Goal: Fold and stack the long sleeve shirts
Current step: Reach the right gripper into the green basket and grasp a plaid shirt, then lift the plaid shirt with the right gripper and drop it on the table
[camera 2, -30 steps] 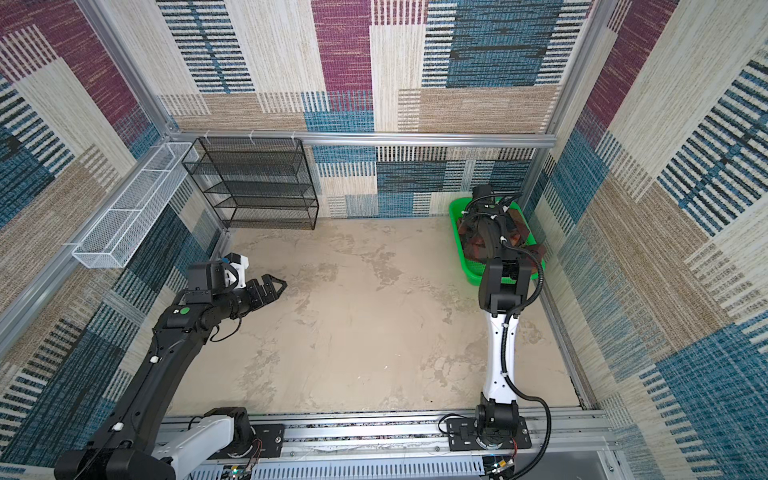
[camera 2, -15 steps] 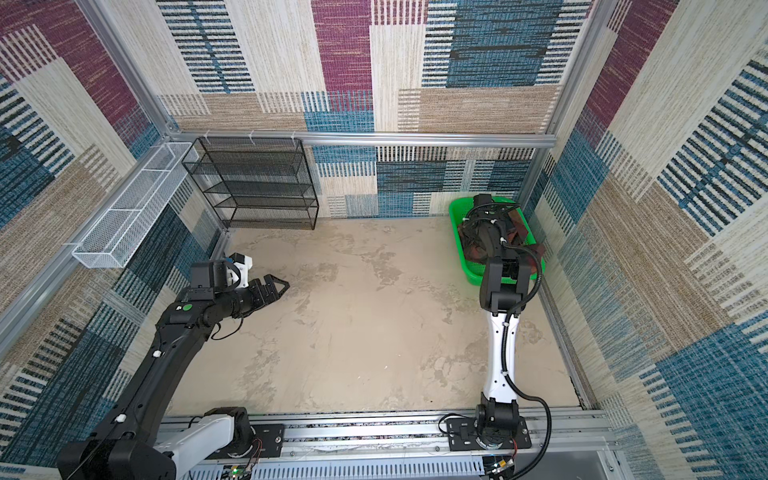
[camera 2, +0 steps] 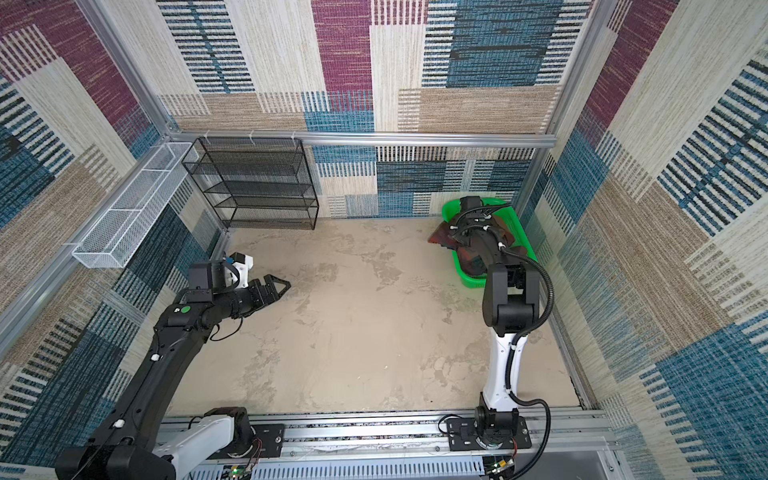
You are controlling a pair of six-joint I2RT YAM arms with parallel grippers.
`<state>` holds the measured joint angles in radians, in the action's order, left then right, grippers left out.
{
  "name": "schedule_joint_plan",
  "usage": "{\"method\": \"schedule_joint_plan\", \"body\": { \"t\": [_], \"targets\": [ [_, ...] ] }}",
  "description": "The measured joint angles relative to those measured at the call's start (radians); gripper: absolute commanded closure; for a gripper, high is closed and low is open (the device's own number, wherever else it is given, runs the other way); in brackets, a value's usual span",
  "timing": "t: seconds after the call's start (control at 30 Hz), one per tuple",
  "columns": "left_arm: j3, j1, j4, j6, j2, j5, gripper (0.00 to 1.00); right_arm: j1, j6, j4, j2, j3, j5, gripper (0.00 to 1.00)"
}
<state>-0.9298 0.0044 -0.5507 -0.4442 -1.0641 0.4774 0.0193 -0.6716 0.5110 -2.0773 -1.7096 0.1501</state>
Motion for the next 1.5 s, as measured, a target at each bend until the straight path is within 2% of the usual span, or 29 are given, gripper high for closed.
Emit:
{"method": "schedule_joint_plan", "body": {
  "t": [0.23,0.43,0.77,0.97,1.2,1.33,1.4,1.5],
  "targets": [
    [0.008,0.0,0.015,0.0,0.014,0.01,0.07,0.093,-0.004,-0.163,0.198,0.187,0.057,1.0],
    [0.013,0.0,0.038,0.0,0.02,0.031,0.07,0.146,0.012,-0.258,0.316,0.231,0.148,1.0],
    [0.03,0.0,0.059,-0.001,0.064,0.055,0.07,0.258,0.119,-0.357,0.415,0.238,0.247,1.0],
    [0.048,0.0,0.101,-0.005,0.125,0.092,0.07,0.369,0.244,-0.394,0.45,0.135,0.27,1.0],
    [0.065,0.0,0.143,-0.005,0.219,0.118,0.1,0.504,0.357,-0.375,0.443,-0.109,0.218,1.0],
    [0.066,-0.001,0.142,-0.004,0.285,0.077,0.1,0.587,0.359,-0.323,0.391,-0.264,0.132,1.0],
    [0.066,-0.002,0.132,-0.003,0.313,0.031,0.1,0.623,0.325,-0.32,0.399,-0.205,0.092,1.0],
    [0.066,-0.003,0.116,0.001,0.341,-0.034,0.1,0.647,0.245,-0.311,0.433,0.007,0.019,1.0]
  ]
}}
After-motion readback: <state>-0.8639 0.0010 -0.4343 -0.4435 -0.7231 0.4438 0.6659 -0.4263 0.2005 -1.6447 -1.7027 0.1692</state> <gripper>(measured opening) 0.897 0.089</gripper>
